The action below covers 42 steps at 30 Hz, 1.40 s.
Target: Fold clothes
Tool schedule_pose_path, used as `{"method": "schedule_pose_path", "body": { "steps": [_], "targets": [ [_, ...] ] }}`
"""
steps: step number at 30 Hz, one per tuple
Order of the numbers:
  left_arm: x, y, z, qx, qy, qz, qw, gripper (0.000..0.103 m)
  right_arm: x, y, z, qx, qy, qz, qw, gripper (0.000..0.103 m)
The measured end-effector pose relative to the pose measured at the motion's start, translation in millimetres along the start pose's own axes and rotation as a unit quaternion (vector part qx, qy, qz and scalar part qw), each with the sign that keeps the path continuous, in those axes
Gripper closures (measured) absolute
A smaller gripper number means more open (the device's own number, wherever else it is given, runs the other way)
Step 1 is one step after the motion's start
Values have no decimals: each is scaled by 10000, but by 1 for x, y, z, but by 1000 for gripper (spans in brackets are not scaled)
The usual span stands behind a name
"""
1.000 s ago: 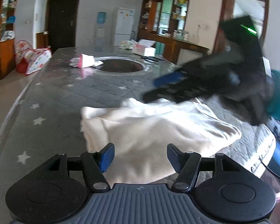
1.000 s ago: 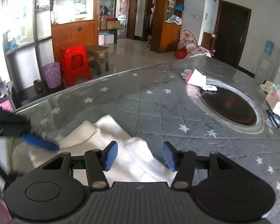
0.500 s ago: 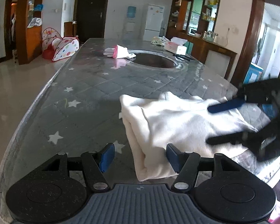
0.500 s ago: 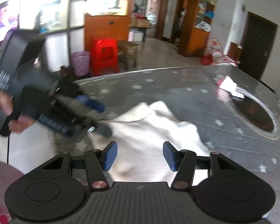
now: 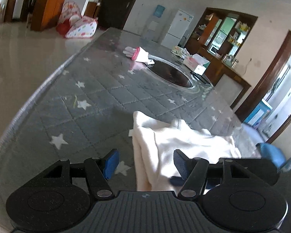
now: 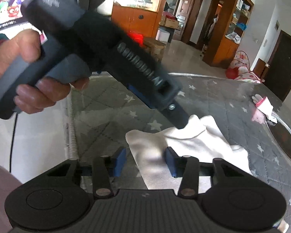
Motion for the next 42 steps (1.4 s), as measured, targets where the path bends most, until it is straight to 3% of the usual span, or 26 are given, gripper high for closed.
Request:
{"method": "schedule_pose_path", "body": {
  "steps": [4, 10, 15, 16, 21, 25, 27, 30, 35, 39, 42],
  "targets": [
    [1, 6, 4, -129, -402, 10, 9991, 35, 1, -3, -8, -84, 246, -64, 9996, 87],
    [2, 18, 11, -385, -1153, 39, 9926, 33, 7, -26, -37, -8, 998, -305, 9945, 89],
    [2, 35, 13, -809, -1844, 178, 9794, 35, 5, -40, -48, 82, 1308, -406, 9905, 90],
    [1, 39, 13, -820, -1887, 212, 9784, 36, 4, -42, -49, 97, 1326, -423, 9902, 90],
    [-3, 51, 11, -714, -1874, 300, 9792, 76, -2, -41, -47, 240, 1356, -397, 9897, 90],
    [-5, 54, 17, -577, -1883, 308, 9799, 83, -9, -39, -47, 343, 1395, -344, 9890, 83],
    [-4, 54, 16, -524, -1815, 302, 9815, 83, -16, -44, -55, 267, 1502, -326, 9878, 75],
    [-4, 53, 14, -441, -1651, 307, 9848, 83, -30, -53, -72, 45, 1722, -273, 9847, 71],
    [-5, 54, 10, -353, -1436, 309, 9885, 82, -73, -63, -123, -815, 2413, 101, 9670, 68],
    [-6, 54, 9, -332, -1442, 303, 9885, 82, -116, -63, -165, -1466, 3098, 425, 9385, 67],
    [-6, 54, 6, -292, -1376, 307, 9896, 82, -140, -58, -185, -1568, 3575, 540, 9191, 67]
  ]
}}
Point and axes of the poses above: each gripper's, at about its wrist camera, not at the fingertips, and y roughly the way its jaws point, z to its left, x to its top, the point moved 4 cm from there along y, roughly the way its jaws point, and after that the axes turned 14 degrees about -x, right-handed, at the moved point
